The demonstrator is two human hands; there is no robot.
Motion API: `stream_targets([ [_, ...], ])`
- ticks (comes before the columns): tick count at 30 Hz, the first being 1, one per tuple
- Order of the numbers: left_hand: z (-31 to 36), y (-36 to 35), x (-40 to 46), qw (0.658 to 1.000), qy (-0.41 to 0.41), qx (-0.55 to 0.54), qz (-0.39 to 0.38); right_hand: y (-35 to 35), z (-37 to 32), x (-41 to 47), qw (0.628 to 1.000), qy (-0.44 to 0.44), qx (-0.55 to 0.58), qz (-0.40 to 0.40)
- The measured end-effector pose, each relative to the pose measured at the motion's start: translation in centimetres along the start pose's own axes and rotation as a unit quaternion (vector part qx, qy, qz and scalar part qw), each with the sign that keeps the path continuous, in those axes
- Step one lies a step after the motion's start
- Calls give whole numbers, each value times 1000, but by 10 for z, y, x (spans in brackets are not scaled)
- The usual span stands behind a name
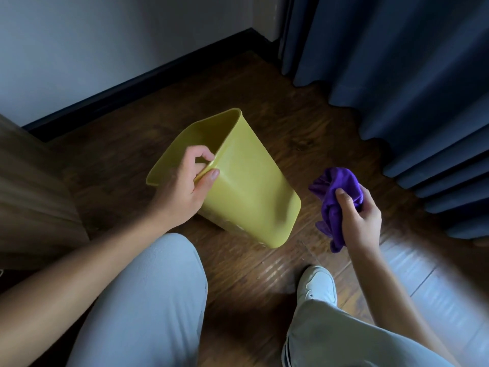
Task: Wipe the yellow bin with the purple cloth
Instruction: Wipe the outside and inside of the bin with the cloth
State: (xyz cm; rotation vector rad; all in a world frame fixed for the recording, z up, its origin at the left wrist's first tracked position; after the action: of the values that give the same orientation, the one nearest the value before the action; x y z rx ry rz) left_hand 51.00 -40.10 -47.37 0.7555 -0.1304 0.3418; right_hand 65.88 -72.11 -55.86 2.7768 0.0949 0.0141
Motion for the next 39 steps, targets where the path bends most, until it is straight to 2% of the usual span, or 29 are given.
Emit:
stream_targets([
  [3,1,-1,0,1000,10,-23,-12,-1,-1,-3,1000,1,-7,6],
  [5,0,3,-3,998,13,-39,-52,1,-2,-5,1000,5,-2,16],
  [10,-17,13,-19,991,-26,-3,-131,4,-1,-5,1000,-1,1,22],
  [15,-7,9,-2,992,-67,36,-96,-2,-1,-8,1000,8,-5,-2],
  [22,12,-17,59,994,44,21,-100,-2,-4,-8,1000,10,6,2],
  [26,11,-22,73,974,62,26,-217,4,0,-10,1000,6,6,12],
  [28,3,-19,62,965,71,-2,-252,6,2,-10,1000,4,5,16],
  [30,-7,-18,43,970,73,-31,-232,7,4,-10,1000,2,5,17],
  [33,-16,-22,18,987,55,-39,-147,5,7,-11,1000,-4,2,5],
  [39,-13,-24,34,990,92,-36,-100,1,1,-10,1000,2,3,-3],
])
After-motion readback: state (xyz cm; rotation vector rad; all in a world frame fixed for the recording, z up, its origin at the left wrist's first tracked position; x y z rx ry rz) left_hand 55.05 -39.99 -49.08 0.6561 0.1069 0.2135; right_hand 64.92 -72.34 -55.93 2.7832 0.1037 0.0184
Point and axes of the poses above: each hand's wrist, its own x-axis towards the middle knuckle, its own y-axis out of the back of the hand, z = x × y, the point moved 4 cm from there along x, towards the middle knuckle, and after that the axes turned 3 degrees about y, right-handed, at the moved point
